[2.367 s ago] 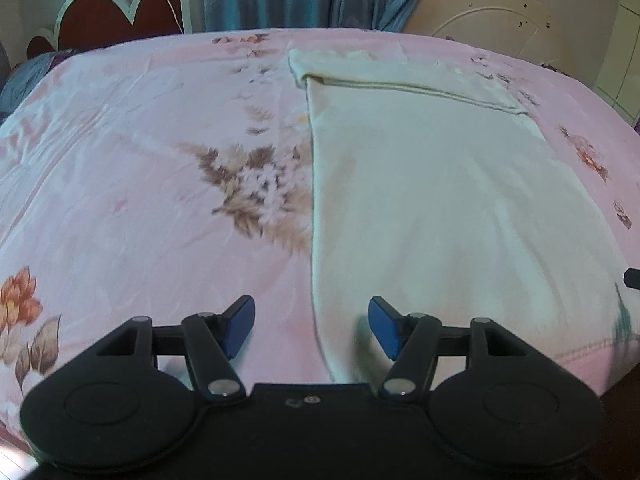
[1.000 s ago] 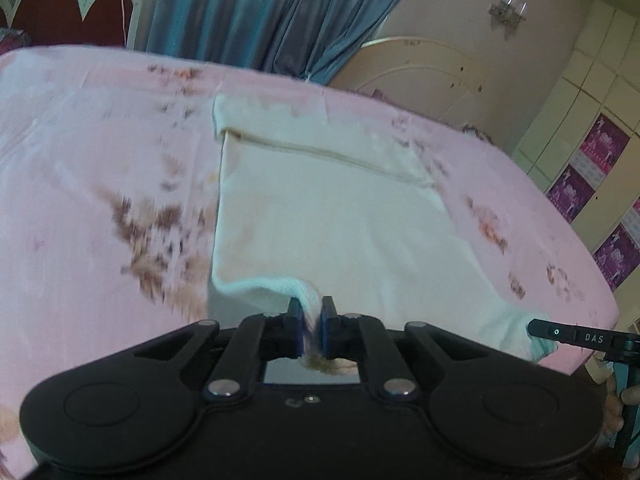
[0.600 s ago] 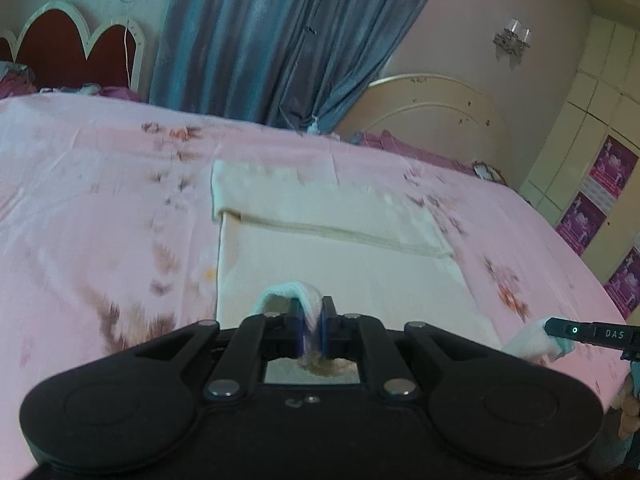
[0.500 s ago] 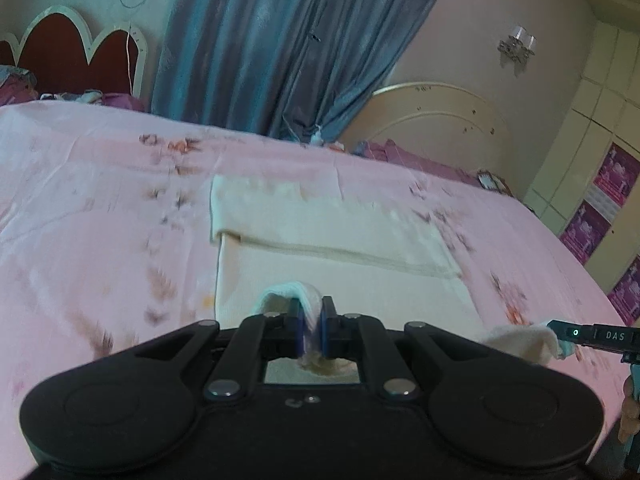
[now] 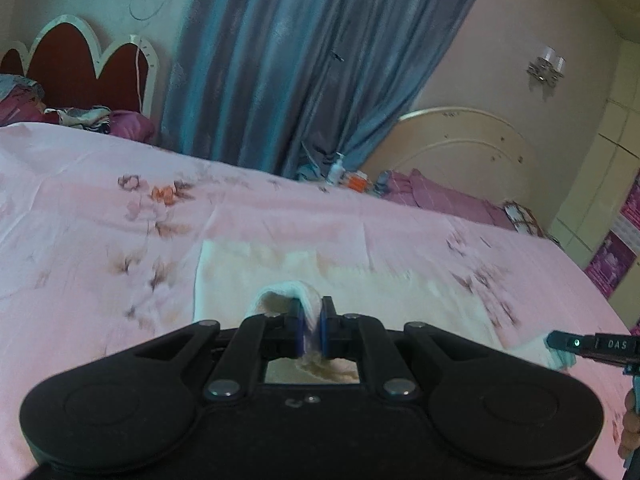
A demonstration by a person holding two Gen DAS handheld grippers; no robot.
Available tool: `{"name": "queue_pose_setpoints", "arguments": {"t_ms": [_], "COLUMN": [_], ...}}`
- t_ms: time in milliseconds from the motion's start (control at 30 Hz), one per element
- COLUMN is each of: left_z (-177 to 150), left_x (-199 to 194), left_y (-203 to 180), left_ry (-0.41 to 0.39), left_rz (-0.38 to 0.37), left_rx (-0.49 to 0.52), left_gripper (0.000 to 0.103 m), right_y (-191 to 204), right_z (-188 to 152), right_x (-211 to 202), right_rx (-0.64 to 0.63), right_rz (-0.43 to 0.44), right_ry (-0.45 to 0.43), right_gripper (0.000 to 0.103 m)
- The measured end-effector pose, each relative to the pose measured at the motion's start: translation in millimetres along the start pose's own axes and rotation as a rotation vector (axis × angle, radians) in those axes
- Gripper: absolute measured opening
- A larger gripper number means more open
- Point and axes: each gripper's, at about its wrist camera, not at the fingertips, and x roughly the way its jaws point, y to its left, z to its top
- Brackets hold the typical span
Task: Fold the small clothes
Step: 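Lift the hem and fold it over toward the collar with both grippers, then open both grippers and release the folded hem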
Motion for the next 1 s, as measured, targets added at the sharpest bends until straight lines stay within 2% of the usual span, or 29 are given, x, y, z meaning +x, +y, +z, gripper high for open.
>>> {"name": "queue_pose_setpoints", "arguments": {"t_ms": [233,600,800,833,867,933,967,1000], "left_z": [21.6,32.3,37.1,39.1,42.0,47.2,49.9,51.8], "left_x": [50.8,127.4,145.3,145.6,144.3,139.7,136.5,134.4], "left_y": [8.2,10.5,17.7,19.1,20.9,23.8,24.6,25.5], "left_ry": [0.018,0.121,0.132,0.127,0.116,0.09,0.074,0.069], "left_rz": [0.071,0.192,0.241,0.245,0.248,0.248,0.244,0.239], "left_rx": [-0.03,-0.027,-0.068,-0.074,-0.079,-0.083,-0.072,-0.062], "left_gripper": [0.007,0.01,0.028,0.037,0.051,0.067,0.067,0.067], "right_y": [-21.4,-48.1,-57.6,-59.2,-60.8,-64.4,-66.3,-68.3], "right_z": [30.1,48.1,53.1,54.2,55.6,60.3,63.0,65.1], "right_x": [59.0,134.2,150.3,150.8,150.9,149.2,148.2,146.0], "right_rx": [0.067,0.161,0.194,0.196,0.2,0.203,0.203,0.199], "right_rz": [-0.007,-0.054,-0.057,-0.058,-0.061,-0.07,-0.076,-0.08], "right_ry": [0.04,0.122,0.13,0.126,0.119,0.091,0.078,0.062], "right_gripper": [0.005,0.006,0.006,0.006,0.006,0.013,0.033,0.059]}}
